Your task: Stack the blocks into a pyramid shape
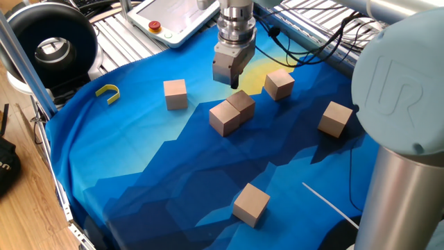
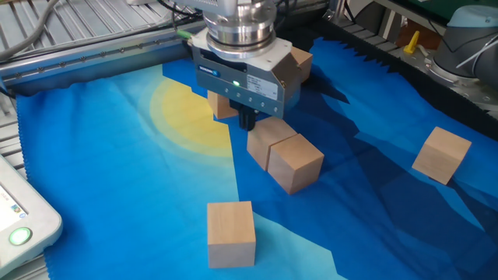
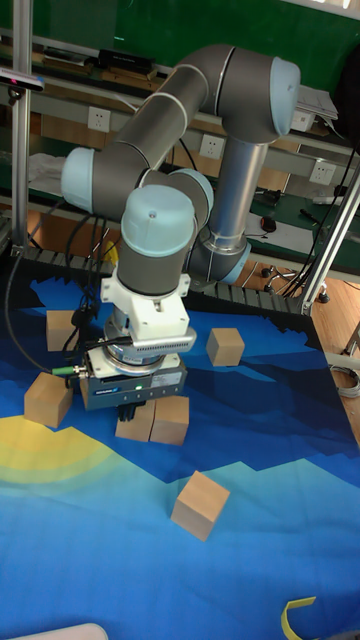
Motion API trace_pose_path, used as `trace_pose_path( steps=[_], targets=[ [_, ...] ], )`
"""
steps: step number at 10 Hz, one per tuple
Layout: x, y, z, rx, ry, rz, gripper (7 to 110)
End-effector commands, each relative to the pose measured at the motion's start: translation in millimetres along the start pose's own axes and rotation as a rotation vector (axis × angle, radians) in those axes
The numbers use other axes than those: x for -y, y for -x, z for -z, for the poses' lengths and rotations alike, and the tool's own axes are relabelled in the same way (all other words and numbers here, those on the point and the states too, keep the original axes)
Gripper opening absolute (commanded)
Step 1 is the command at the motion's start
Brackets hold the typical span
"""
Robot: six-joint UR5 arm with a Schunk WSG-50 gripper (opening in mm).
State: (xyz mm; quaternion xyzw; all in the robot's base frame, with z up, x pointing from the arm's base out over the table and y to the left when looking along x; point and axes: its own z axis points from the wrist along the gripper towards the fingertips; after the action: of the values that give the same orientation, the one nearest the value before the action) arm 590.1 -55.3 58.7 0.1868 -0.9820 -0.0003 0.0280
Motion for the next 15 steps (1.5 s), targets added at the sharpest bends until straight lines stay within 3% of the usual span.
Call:
trace_pose_path(
  steps=[1,2,4,6,7,8,9,11,12,13,14,15],
  targets=[
    [33,25.8,17.1,0.099,-0.101,-0.022,7],
    [34,32.8,25.8,0.108,-0.110,-0.053,7],
    [16,47.8,41.0,0.091,-0.072,-0.102,7],
    [15,54.1,48.2,0.080,-0.089,-0.131,7],
    [9,57.1,47.9,0.092,-0.061,-0.182,7],
    [-8,63.7,47.9,0.112,0.014,-0.250,7],
    [-8,71.5,48.9,0.143,0.021,-0.298,7],
    [-57,82.4,55.7,0.145,0.234,-0.415,7],
    [-59,77.6,55.2,0.120,0.240,-0.447,7],
    [-53,71.8,53.1,0.099,0.213,-0.479,7],
    [-60,60.4,53.1,0.051,0.229,-0.452,7],
    [-78,49.3,56.6,0.000,0.289,-0.383,7]
  ],
)
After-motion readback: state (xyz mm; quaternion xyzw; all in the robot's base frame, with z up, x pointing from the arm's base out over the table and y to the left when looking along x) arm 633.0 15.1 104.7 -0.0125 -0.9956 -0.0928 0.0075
